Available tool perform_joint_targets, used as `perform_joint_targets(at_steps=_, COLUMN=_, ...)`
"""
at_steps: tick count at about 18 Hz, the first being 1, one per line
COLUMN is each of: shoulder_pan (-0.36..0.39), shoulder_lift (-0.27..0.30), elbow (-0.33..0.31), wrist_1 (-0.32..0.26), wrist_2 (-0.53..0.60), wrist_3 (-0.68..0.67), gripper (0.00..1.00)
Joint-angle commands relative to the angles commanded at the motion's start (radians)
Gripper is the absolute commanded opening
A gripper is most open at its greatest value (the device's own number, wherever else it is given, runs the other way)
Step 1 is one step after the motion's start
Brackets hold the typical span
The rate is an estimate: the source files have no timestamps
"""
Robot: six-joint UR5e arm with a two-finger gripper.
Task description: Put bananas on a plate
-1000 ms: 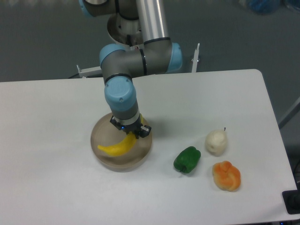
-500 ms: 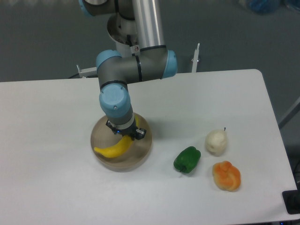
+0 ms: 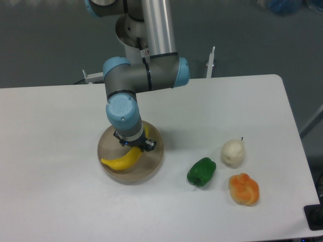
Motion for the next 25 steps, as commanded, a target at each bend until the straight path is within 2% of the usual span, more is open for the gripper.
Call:
perform_joint_targets(at_steps=5, shoulder_pan=-0.005, shoulder_lift=-0.002, elbow=-0.002, wrist_1=0.000, wrist_2=0.002, wrist_3=0.003, gripper=0.31)
perform_joint_targets(at_steps=8, shoulder_pan=-0.005, shoulder_lift=-0.002, elbow=0.000, wrist_1=0.000, wrist_2=0.000, wrist_3=0.003, gripper=0.40)
perform_joint_targets(at_steps=9, shoulder_pan=-0.005, shoulder_lift=-0.002, elbow=0.002, wrist_1=0.002, wrist_2=0.000, wrist_3=0.003, gripper=0.47)
perform_joint_targets(at_steps=11, shoulder_pan=-0.005, shoulder_lift=0.002, elbow=0.006, wrist_1=0.002, wrist_2=0.000, wrist_3=0.000, gripper=0.68)
perform_joint_targets(at_steps=13, shoulder_pan=-0.003, shoulder_lift=0.009, elbow=0.014, wrist_1=0.000, wrist_2=0.000, wrist_3=-0.002, gripper=0.80)
perform_joint_targets(at_steps=14, shoulder_pan=-0.002, shoulder_lift=0.014, elbow=0.017, wrist_1=-0.002, wrist_2=0.002, wrist_3=-0.003, gripper=0.91)
perform_joint_targets(at_steps=16, shoulder_pan=0.003, shoulder_lift=0.021, elbow=0.024, wrist_1=-0.003, wrist_2=0.000, wrist_3=-0.002, gripper=1.00)
perform_joint_targets(at_steps=20, shoulder_pan=0.026, shoulder_lift=0.032, elbow=0.061, wrist_1=-0.003, wrist_2=0.005, wrist_3=0.003, gripper=1.00)
perform_joint_targets(at_steps=25, shoulder_pan=0.064, shoulder_lift=0.029, elbow=0.182, wrist_1=0.000, wrist_2=0.084, wrist_3=0.005, gripper=1.00)
